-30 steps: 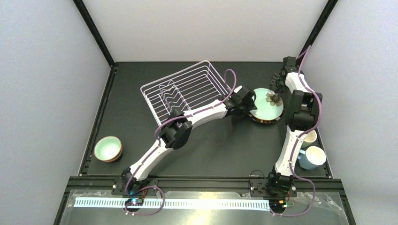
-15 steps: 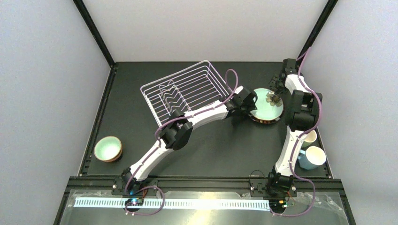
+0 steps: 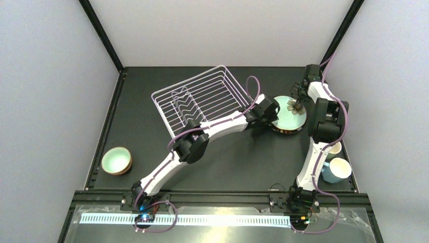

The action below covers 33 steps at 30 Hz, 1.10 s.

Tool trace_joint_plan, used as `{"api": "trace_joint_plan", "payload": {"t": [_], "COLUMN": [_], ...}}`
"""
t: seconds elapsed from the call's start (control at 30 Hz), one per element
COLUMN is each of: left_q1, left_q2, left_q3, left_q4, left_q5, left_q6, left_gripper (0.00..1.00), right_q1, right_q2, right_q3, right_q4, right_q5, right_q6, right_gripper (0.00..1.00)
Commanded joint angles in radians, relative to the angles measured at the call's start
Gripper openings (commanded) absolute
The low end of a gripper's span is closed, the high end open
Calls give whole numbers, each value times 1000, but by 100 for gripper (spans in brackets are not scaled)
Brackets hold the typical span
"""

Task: Load the mixed dishes into the dish rack
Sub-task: Grab the plate from the plate.

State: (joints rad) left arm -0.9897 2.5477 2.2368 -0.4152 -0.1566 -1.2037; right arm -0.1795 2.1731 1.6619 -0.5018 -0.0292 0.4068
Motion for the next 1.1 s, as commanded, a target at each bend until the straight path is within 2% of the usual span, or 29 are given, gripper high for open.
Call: {"api": "trace_joint_plan", "payload": {"t": [0.0, 0.6, 0.8, 1.07], "left_q1": [-20, -24, -24, -24], "left_q2": [15, -31, -90, -112], "left_q3": [-30, -54, -142, -163], "left_q4": [73, 82, 140, 168], "left_q5": [-14, -97, -135, -121], "left_q6": [20, 15, 3, -2], "left_gripper": [99, 99, 99, 99], "right_q1": [9, 26, 36, 40], "right_q2": [-40, -75, -79, -88], "right_q3": [-38, -93, -114, -135], "right_q4": [-69, -53, -47, -46], "right_q5": [-8, 0, 4, 9], "right_q6": [-4, -10, -13, -13], "right_gripper": [69, 69, 69, 69]}}
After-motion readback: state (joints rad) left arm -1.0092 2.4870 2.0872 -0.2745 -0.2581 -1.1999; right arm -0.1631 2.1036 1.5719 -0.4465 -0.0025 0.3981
